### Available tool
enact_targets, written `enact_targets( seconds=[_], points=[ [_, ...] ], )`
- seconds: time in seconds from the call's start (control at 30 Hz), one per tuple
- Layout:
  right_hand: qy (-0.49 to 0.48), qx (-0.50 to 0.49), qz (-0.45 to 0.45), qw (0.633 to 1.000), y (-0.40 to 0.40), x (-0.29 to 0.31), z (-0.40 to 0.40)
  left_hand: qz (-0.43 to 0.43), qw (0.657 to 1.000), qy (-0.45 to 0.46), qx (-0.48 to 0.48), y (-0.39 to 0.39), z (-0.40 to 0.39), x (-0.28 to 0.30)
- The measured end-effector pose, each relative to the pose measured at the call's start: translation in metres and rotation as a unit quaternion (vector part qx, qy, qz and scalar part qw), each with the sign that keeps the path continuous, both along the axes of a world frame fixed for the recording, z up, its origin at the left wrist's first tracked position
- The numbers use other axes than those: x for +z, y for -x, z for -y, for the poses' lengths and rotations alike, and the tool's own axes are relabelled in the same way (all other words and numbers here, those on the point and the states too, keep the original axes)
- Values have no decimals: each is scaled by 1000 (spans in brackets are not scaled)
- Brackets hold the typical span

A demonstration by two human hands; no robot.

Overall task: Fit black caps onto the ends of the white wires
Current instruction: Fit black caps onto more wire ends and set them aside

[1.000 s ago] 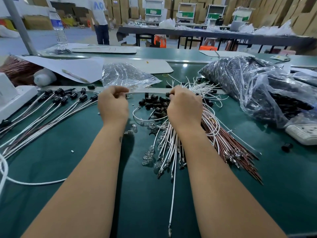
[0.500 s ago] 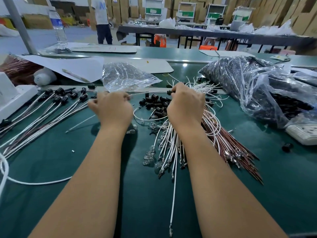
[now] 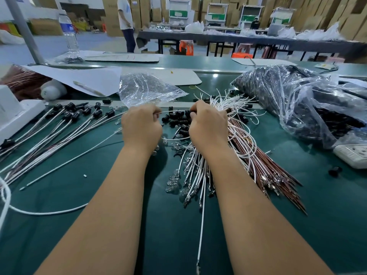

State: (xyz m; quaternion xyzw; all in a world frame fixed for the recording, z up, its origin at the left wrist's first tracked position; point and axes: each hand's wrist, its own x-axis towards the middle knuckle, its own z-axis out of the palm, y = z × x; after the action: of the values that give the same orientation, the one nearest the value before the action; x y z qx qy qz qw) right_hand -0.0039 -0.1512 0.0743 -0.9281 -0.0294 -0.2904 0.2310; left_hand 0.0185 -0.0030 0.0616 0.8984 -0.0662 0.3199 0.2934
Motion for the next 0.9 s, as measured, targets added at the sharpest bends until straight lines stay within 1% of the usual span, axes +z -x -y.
enact_targets(
  seconds=[0.07,0.13,0.27,0.33,0.4,0.5,0.63,0.77,0.9],
  points=[
    [-41,47,-17,998,0,0,-3,12,996,13,-85,4,9,2],
    [-79,88,-30,992,2,0,-6,16,990,48,-134,8,16,5],
    [-141,110,-44,983,2,0,-6,-19,982,129,-134,7,16,4],
    [-168,104,-43,979,1,0,-4,-39,979,157,-120,5,13,4],
    [-174,88,-32,980,0,0,-1,-46,977,179,-110,4,11,5],
    [-174,66,6,983,-1,2,1,-54,973,198,-108,3,10,5],
    [-182,65,52,980,0,4,2,-62,968,214,-114,3,10,4],
    [-199,67,63,976,-1,4,4,-73,962,229,-131,2,10,3],
    [-260,72,65,961,-3,4,5,-76,952,260,-145,4,11,5]
  ],
)
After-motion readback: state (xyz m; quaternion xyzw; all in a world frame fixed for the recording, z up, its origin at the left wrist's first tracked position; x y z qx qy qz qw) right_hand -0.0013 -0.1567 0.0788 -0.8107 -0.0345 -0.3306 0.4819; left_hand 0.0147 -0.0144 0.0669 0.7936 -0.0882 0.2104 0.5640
